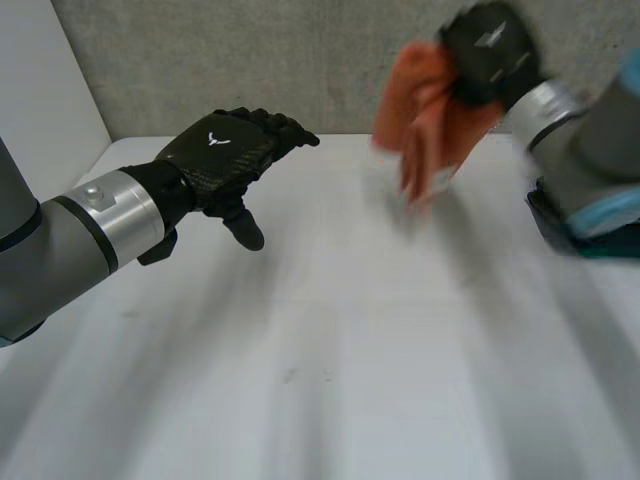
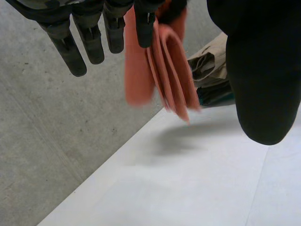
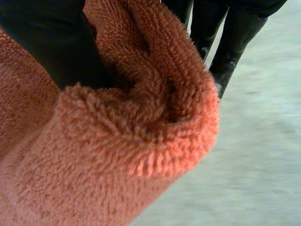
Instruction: Fold the laundry.
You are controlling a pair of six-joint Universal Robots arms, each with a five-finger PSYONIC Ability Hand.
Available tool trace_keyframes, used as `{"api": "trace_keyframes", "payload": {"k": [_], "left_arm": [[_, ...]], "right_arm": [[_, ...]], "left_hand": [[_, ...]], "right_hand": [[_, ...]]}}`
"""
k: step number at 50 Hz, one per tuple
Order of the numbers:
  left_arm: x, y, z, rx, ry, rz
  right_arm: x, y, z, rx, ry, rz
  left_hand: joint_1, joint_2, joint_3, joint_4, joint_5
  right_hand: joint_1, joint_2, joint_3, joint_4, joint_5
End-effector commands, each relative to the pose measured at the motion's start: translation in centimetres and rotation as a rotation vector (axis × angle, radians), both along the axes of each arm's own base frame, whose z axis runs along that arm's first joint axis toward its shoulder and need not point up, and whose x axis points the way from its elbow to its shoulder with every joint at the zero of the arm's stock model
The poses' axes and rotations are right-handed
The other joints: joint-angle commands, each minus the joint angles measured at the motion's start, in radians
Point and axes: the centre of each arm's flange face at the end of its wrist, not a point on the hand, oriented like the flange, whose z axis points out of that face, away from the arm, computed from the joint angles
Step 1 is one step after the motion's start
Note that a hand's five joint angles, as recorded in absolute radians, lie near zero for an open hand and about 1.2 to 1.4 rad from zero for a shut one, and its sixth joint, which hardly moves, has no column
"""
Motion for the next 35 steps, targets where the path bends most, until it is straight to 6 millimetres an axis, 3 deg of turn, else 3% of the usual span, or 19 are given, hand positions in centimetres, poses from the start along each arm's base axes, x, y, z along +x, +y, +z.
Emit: {"api": "trace_keyframes", "payload": {"k": [1,7,11,12,15,20,24,30,35], "left_arm": [[-0.2,0.2,0.1,-0.003,0.001,-0.007],[-0.2,0.3,0.0,0.0,0.0,-0.01],[-0.3,0.4,0.0,0.0,0.0,-0.012],[-0.3,0.4,0.0,0.0,0.0,-0.012],[-0.3,0.4,-0.1,0.001,0.0,-0.012],[-0.3,0.4,-0.2,0.006,-0.002,-0.013],[-0.3,0.5,-0.3,0.01,-0.004,-0.013],[-0.3,0.5,-0.2,0.008,-0.003,-0.013],[-0.2,0.5,-0.3,0.01,-0.004,-0.012]], "right_arm": [[-9.5,-5.8,6.9,-0.147,-0.123,-0.075],[-14.9,-9.1,5.0,-0.141,-0.103,-0.113],[-18.4,-10.8,1.4,-0.083,-0.082,-0.145],[-20.0,-11.2,-0.3,-0.049,-0.078,-0.163],[-22.4,-11.4,-3.3,0.014,-0.074,-0.198],[-24.6,-10.4,-6.8,0.107,-0.072,-0.221],[-27.0,-9.2,-7.5,0.146,-0.069,-0.25],[-27.7,-8.2,-7.7,0.176,-0.064,-0.231],[-28.4,-7.5,-6.1,0.155,-0.058,-0.243]], "left_hand": [[0.023,0.007,-0.001,0.009,-0.01],[0.023,0.007,-0.001,0.009,-0.01],[0.023,0.007,-0.001,0.009,-0.01],[0.023,0.007,-0.001,0.009,-0.01],[0.023,0.007,-0.001,0.009,-0.01],[0.023,0.007,-0.001,0.009,-0.01],[0.023,0.007,-0.001,0.009,-0.01],[0.023,0.007,-0.001,0.009,-0.01],[0.026,0.01,0.002,0.012,-0.007]], "right_hand": [[0.475,0.222,0.235,0.207,0.279],[0.475,0.222,0.235,0.207,0.279],[0.475,0.222,0.235,0.207,0.279],[0.475,0.222,0.235,0.207,0.279],[0.475,0.222,0.235,0.207,0.279],[0.475,0.222,0.235,0.207,0.279],[0.475,0.222,0.235,0.207,0.279],[0.475,0.222,0.235,0.207,0.279],[0.475,0.222,0.235,0.207,0.279]]}}
